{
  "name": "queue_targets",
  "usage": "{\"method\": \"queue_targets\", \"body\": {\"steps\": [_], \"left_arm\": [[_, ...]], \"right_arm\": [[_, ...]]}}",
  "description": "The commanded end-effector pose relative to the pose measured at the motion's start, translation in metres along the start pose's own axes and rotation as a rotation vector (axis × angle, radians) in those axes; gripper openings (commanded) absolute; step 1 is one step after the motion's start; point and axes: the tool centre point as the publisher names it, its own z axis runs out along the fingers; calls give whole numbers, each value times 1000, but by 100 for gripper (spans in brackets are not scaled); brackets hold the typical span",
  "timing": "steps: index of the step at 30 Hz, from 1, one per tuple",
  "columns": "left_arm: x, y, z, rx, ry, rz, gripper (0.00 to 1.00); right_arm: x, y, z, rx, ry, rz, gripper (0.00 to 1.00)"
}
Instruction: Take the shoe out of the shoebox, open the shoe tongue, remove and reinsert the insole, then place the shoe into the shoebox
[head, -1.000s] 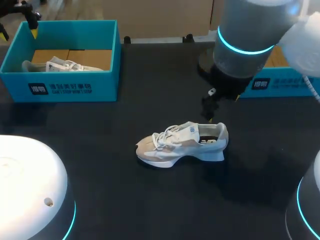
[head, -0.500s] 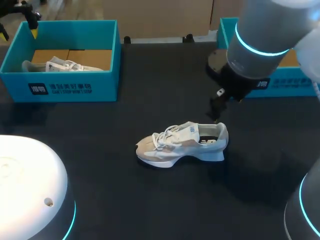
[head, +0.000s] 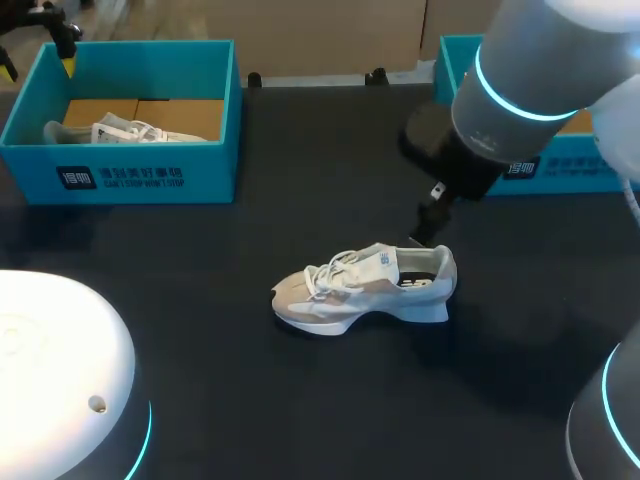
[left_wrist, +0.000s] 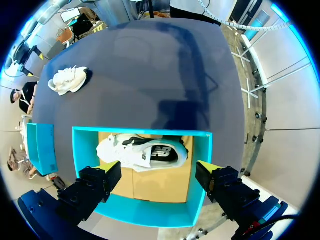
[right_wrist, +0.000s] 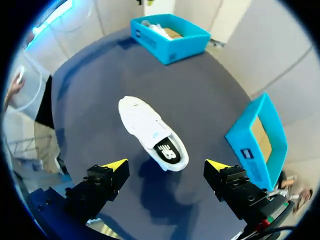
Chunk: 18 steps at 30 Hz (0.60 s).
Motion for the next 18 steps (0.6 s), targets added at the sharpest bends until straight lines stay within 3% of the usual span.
{"method": "queue_targets", "body": {"steps": [1, 11, 18], "left_arm": [[0, 0, 0, 1, 3, 1, 100], [0, 0, 0, 1, 3, 1, 100], [0, 0, 0, 1, 3, 1, 100]], "right_arm": [[-7, -9, 7, -136, 104, -393, 100], [-22, -20, 12, -238, 157, -663, 100], [-28, -28, 16, -220, 168, -747, 100]]}}
